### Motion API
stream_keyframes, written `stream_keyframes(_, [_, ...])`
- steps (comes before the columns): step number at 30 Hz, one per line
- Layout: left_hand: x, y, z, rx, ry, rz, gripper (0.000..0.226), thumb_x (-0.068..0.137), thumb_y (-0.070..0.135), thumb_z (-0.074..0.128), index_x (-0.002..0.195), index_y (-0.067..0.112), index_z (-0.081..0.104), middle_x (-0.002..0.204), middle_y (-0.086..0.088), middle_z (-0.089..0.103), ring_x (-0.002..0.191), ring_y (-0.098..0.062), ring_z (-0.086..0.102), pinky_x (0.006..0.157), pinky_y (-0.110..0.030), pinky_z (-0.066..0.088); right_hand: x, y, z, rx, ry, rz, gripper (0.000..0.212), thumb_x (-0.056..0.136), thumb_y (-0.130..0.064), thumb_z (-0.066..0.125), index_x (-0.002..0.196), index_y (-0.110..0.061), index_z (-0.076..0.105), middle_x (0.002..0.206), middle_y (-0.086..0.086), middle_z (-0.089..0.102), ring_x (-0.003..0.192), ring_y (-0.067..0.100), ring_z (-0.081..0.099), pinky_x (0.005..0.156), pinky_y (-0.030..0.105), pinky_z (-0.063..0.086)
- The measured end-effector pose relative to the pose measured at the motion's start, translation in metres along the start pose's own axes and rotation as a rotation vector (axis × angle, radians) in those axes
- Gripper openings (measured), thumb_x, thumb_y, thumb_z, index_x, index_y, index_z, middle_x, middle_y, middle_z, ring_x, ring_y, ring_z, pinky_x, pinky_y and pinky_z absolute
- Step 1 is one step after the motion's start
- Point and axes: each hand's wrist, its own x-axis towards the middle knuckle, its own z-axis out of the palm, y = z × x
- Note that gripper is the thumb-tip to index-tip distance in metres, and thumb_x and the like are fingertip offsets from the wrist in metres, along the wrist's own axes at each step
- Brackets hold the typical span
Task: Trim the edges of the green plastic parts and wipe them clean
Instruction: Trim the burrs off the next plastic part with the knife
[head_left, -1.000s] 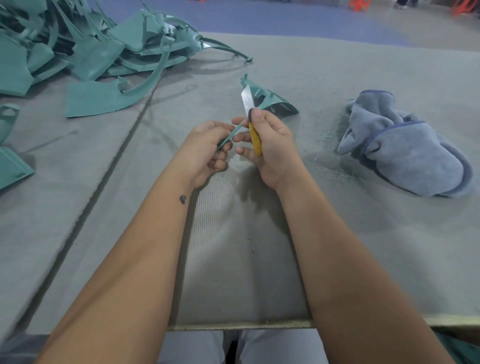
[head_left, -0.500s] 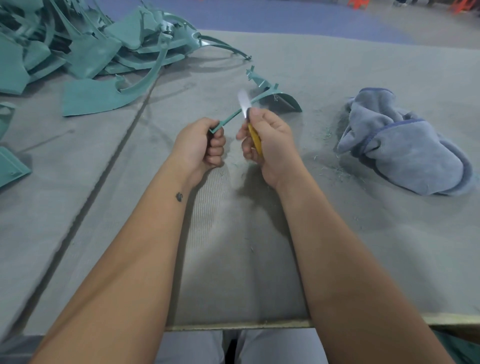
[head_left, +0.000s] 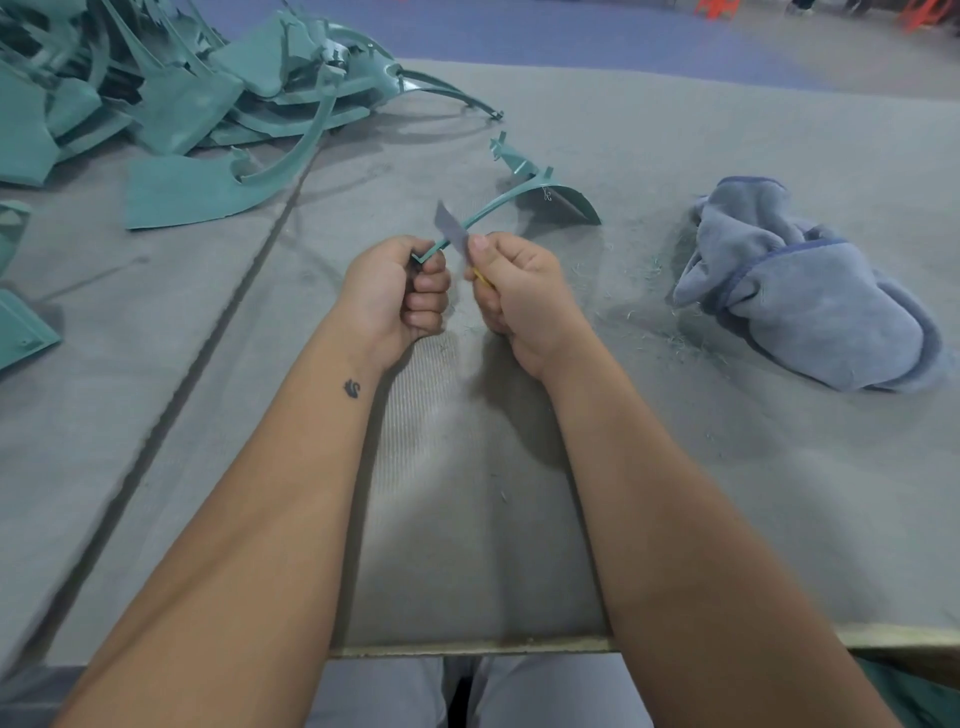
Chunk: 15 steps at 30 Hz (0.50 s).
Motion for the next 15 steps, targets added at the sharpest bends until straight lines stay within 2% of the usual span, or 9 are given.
stream_keyframes(4, [-0.001,0.002,-0.006,-0.095,-0.022,-0.020,0.036,0.097,0.022,0.030,0.061,0.020,0.031,0.046,0.008,0.025,0.034,-0.004,0.018,0.032,-0.014,0.012,0.005,0.001,-0.007,0.209,0.115,0.028,0.035,0.102,-0.020,0.043,0.069,-0.011,0.045,0.041,-0.007,0.032,0.032,0.004,0.022,0.034,0.015,0.018])
stream_keyframes(7, [-0.001,0.002,-0.006,-0.121,-0.006,-0.010,0.036,0.097,0.022,0.030,0.060,0.020,0.032,0.046,0.008,0.025,0.034,-0.003,0.019,0.033,-0.015,0.012,0.005,0.004,-0.005,0.083,0.036,-0.011,0.034,0.101,-0.018,0.046,0.068,-0.011,0.049,0.040,-0.006,0.034,0.033,0.006,0.023,0.036,0.016,0.017])
stream_keyframes(11, [0.001,-0.002,0.000,0.015,0.052,0.046,0.035,0.095,0.017,0.032,0.060,0.018,0.035,0.043,0.008,0.026,0.037,-0.004,0.017,0.036,-0.015,0.011,-0.001,0.004,0.002,-0.110,-0.156,-0.048,0.035,0.100,-0.011,0.047,0.066,-0.012,0.050,0.042,-0.007,0.034,0.036,0.003,0.026,0.037,0.014,0.021])
stream_keyframes(13, [0.002,-0.003,-0.001,0.049,0.047,0.054,0.036,0.094,0.014,0.032,0.059,0.018,0.036,0.043,0.008,0.026,0.038,-0.004,0.016,0.037,-0.015,0.011,-0.001,0.003,0.003,-0.127,-0.144,-0.050,0.033,0.100,-0.010,0.046,0.067,-0.010,0.049,0.042,-0.008,0.033,0.037,0.002,0.026,0.038,0.012,0.022])
stream_keyframes(15, [0.002,-0.002,-0.003,0.017,-0.001,0.019,0.036,0.094,0.016,0.030,0.058,0.019,0.034,0.044,0.008,0.026,0.036,-0.004,0.016,0.034,-0.015,0.011,0.001,0.003,0.002,-0.072,-0.059,-0.039,0.033,0.101,-0.012,0.046,0.068,-0.010,0.050,0.041,-0.007,0.032,0.035,0.002,0.025,0.036,0.014,0.021])
